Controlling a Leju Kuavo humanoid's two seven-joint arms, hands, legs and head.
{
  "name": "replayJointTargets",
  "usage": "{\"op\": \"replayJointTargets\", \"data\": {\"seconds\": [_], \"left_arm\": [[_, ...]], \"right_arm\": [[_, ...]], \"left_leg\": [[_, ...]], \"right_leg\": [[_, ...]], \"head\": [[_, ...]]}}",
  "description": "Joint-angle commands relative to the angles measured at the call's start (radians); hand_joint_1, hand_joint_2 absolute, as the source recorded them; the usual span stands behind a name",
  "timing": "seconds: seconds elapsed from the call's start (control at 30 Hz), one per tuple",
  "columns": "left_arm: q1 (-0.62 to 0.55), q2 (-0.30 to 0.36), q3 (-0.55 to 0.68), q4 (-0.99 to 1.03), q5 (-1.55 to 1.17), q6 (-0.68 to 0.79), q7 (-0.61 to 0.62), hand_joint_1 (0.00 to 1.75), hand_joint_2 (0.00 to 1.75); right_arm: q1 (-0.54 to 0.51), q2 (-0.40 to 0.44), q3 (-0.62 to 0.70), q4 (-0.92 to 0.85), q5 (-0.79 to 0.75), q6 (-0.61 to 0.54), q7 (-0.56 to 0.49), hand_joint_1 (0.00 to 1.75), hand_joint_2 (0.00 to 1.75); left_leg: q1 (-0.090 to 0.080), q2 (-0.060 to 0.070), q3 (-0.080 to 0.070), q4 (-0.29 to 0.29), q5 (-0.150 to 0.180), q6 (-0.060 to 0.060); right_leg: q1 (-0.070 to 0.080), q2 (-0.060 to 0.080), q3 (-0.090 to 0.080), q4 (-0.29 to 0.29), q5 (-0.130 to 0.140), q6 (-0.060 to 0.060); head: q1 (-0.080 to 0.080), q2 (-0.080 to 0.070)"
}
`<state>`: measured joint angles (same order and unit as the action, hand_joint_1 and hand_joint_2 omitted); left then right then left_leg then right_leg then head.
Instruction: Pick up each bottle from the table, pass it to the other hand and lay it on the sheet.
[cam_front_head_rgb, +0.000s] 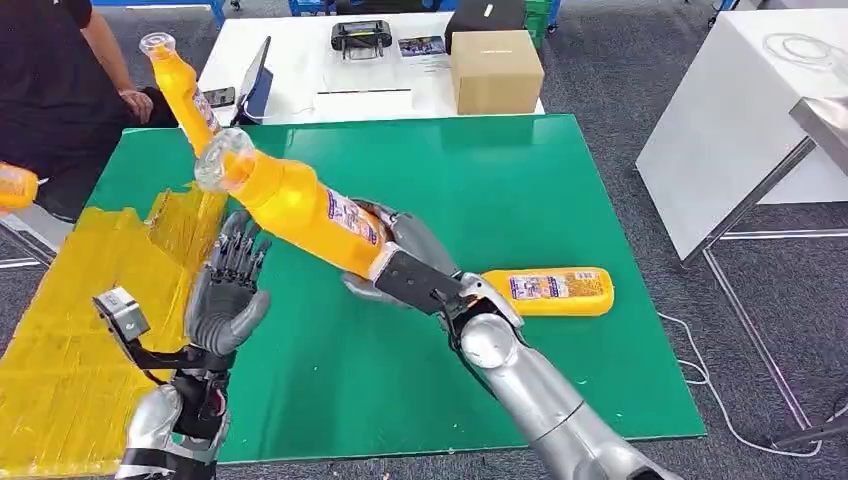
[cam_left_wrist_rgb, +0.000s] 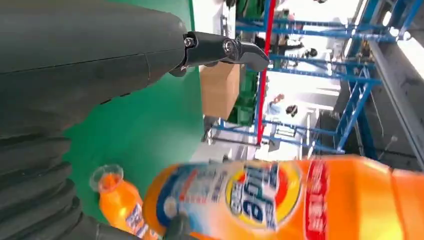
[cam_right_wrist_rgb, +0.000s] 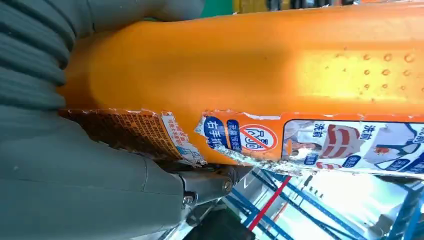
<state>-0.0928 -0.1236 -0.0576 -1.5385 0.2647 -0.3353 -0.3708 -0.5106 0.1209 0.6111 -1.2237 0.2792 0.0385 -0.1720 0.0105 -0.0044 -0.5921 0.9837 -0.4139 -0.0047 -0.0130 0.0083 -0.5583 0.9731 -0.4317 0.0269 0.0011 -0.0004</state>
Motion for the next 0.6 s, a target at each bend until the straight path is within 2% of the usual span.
{"op": "replayJointTargets", "data": {"seconds": [0.03,0.37,0.6], "left_arm": [[-0.026,0.006,-0.036,0.041,0.007,-0.002,0.005,0.0,1.75],[-0.038,0.004,-0.121,0.027,0.027,-0.006,0.005,0.0,1.75],[-0.044,0.005,-0.123,0.029,0.031,-0.008,0.005,0.0,1.75]], "right_arm": [[-0.077,0.011,0.038,0.12,-0.005,-0.004,0.001,1.75,1.75],[-0.123,0.093,0.129,0.322,0.007,-0.005,0.013,1.75,1.75],[-0.121,0.101,0.137,0.34,0.01,-0.008,0.013,1.75,1.75]], "left_leg": [[0.0,0.0,0.003,0.0,-0.002,0.001],[0.0,0.001,0.002,0.0,-0.001,0.0],[0.001,-0.001,0.003,0.0,-0.002,0.001]], "right_leg": [[0.001,-0.001,0.004,-0.001,-0.001,-0.001],[0.001,0.0,0.002,-0.001,0.0,-0.001],[0.001,-0.002,0.004,-0.001,-0.002,-0.001]], "head": [[0.0,0.0],[0.0,0.0],[0.0,0.0]]}}
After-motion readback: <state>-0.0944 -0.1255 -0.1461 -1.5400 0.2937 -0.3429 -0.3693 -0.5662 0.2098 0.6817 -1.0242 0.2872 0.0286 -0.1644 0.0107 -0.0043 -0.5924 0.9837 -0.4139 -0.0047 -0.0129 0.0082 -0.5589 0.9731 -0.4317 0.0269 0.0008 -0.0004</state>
